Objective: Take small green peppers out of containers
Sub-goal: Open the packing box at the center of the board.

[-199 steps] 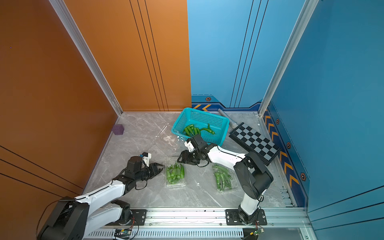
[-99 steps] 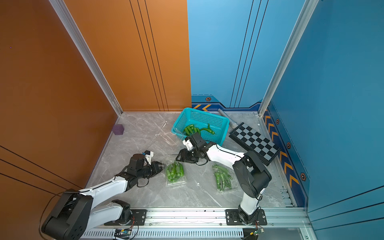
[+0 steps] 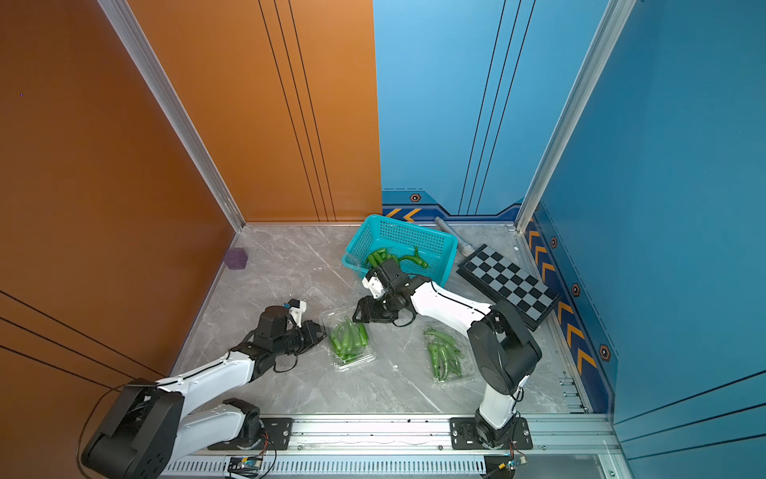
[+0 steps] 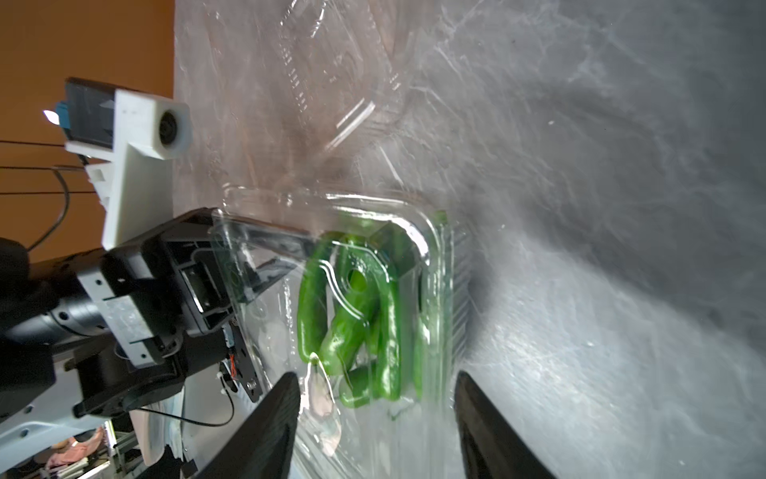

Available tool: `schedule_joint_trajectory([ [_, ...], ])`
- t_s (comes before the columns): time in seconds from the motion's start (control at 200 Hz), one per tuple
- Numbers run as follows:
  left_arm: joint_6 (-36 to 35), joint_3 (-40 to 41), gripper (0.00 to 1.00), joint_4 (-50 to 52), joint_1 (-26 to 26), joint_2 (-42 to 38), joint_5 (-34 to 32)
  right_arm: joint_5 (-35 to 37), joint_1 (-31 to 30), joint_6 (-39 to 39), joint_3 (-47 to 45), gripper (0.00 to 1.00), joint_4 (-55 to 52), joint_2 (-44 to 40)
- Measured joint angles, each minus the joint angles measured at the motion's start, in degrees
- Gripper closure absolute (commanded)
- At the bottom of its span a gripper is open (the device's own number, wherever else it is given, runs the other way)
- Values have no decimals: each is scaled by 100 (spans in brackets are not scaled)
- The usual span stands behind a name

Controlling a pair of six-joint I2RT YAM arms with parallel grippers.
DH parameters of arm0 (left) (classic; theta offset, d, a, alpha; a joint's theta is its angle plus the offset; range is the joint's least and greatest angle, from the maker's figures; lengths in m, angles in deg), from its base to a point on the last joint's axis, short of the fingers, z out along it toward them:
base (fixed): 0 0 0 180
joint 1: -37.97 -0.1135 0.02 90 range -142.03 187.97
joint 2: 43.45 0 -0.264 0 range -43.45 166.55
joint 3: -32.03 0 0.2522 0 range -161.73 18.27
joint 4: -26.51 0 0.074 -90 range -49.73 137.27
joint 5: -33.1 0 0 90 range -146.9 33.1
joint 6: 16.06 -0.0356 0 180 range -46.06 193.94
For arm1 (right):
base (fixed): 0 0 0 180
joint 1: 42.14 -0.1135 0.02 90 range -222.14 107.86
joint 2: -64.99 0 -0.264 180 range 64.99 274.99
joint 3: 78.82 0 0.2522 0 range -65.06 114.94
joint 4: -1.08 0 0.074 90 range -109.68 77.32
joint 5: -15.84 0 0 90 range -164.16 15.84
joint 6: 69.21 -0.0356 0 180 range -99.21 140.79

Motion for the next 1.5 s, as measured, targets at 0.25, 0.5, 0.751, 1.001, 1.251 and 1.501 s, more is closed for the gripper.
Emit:
schedule_joint_trajectory([
  [0.25,127,-39,84,302,92,-63,-166,1012,-149,660,306,35,-844,-656],
  [0.5,389,-439,84,999,365,-376,-728,1799,-1045,1152,789,37,-1320,-892],
  [0.751,684,-551,82,1412,450,-501,-1182,2859,-2107,1510,1303,37,-1880,-269],
  [1.001,857,-610,82,1510,664,-339,-1386,3639,-2684,1777,1631,35,-2085,304],
  [1.251,984,-621,82,1532,763,-339,-1513,4105,-2857,1939,1871,35,-2142,743],
  [1.501,1117,-619,82,1550,782,-424,-1582,4531,-3025,1917,1915,33,-2057,879],
])
